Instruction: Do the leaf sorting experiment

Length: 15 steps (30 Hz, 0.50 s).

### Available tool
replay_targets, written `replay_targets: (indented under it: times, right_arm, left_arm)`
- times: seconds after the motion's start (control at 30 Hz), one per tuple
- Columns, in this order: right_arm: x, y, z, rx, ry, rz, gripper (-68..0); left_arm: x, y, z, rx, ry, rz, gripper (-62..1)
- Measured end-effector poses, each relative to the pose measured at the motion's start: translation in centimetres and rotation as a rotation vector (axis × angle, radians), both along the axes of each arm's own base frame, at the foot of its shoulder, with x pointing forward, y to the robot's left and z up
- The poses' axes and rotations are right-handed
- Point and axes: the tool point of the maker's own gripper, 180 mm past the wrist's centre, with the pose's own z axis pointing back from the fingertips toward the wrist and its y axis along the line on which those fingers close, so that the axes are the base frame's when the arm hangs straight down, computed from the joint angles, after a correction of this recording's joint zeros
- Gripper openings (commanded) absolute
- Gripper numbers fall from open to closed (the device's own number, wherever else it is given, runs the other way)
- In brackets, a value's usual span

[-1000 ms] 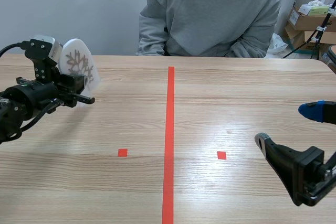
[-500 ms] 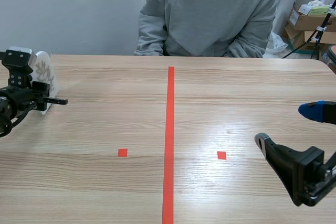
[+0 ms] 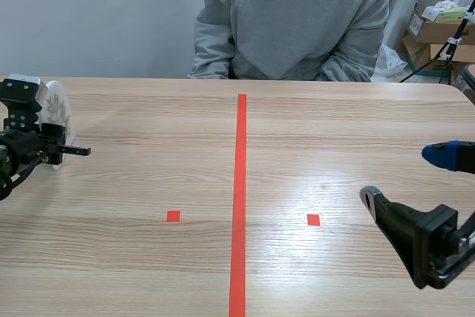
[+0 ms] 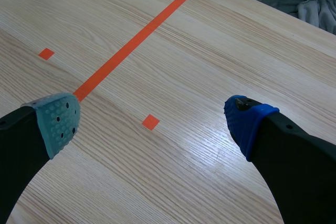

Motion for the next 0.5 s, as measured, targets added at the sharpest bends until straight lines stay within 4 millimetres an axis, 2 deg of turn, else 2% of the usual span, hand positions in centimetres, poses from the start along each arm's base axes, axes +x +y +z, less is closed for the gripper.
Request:
replay_targets:
  times: [0.2,0.27,0.4,0.5]
  right_arm:
    - [0.0,0.0,0.0,0.000,0.000,0.000,-11.5]
    - [0.0,0.0,0.0,0.000,0.000,0.000,-11.5]
    - [0.0,0.0,0.0,0.000,0.000,0.000,-11.5]
    - [0.0,0.0,0.0,0.000,0.000,0.000,-11.5]
  left_arm:
    - [0.0,0.2,0.1,0.005,-0.004,0.007,-5.7]
    - [0.1,0.3,0.3,0.009,-0.013,0.013,1.4]
    - [-0.2,0.6,0.5,0.031,-0.038,0.028,1.4]
    - [-1.5,0.7,0.1,0.054,-0.034,0.020,1.4]
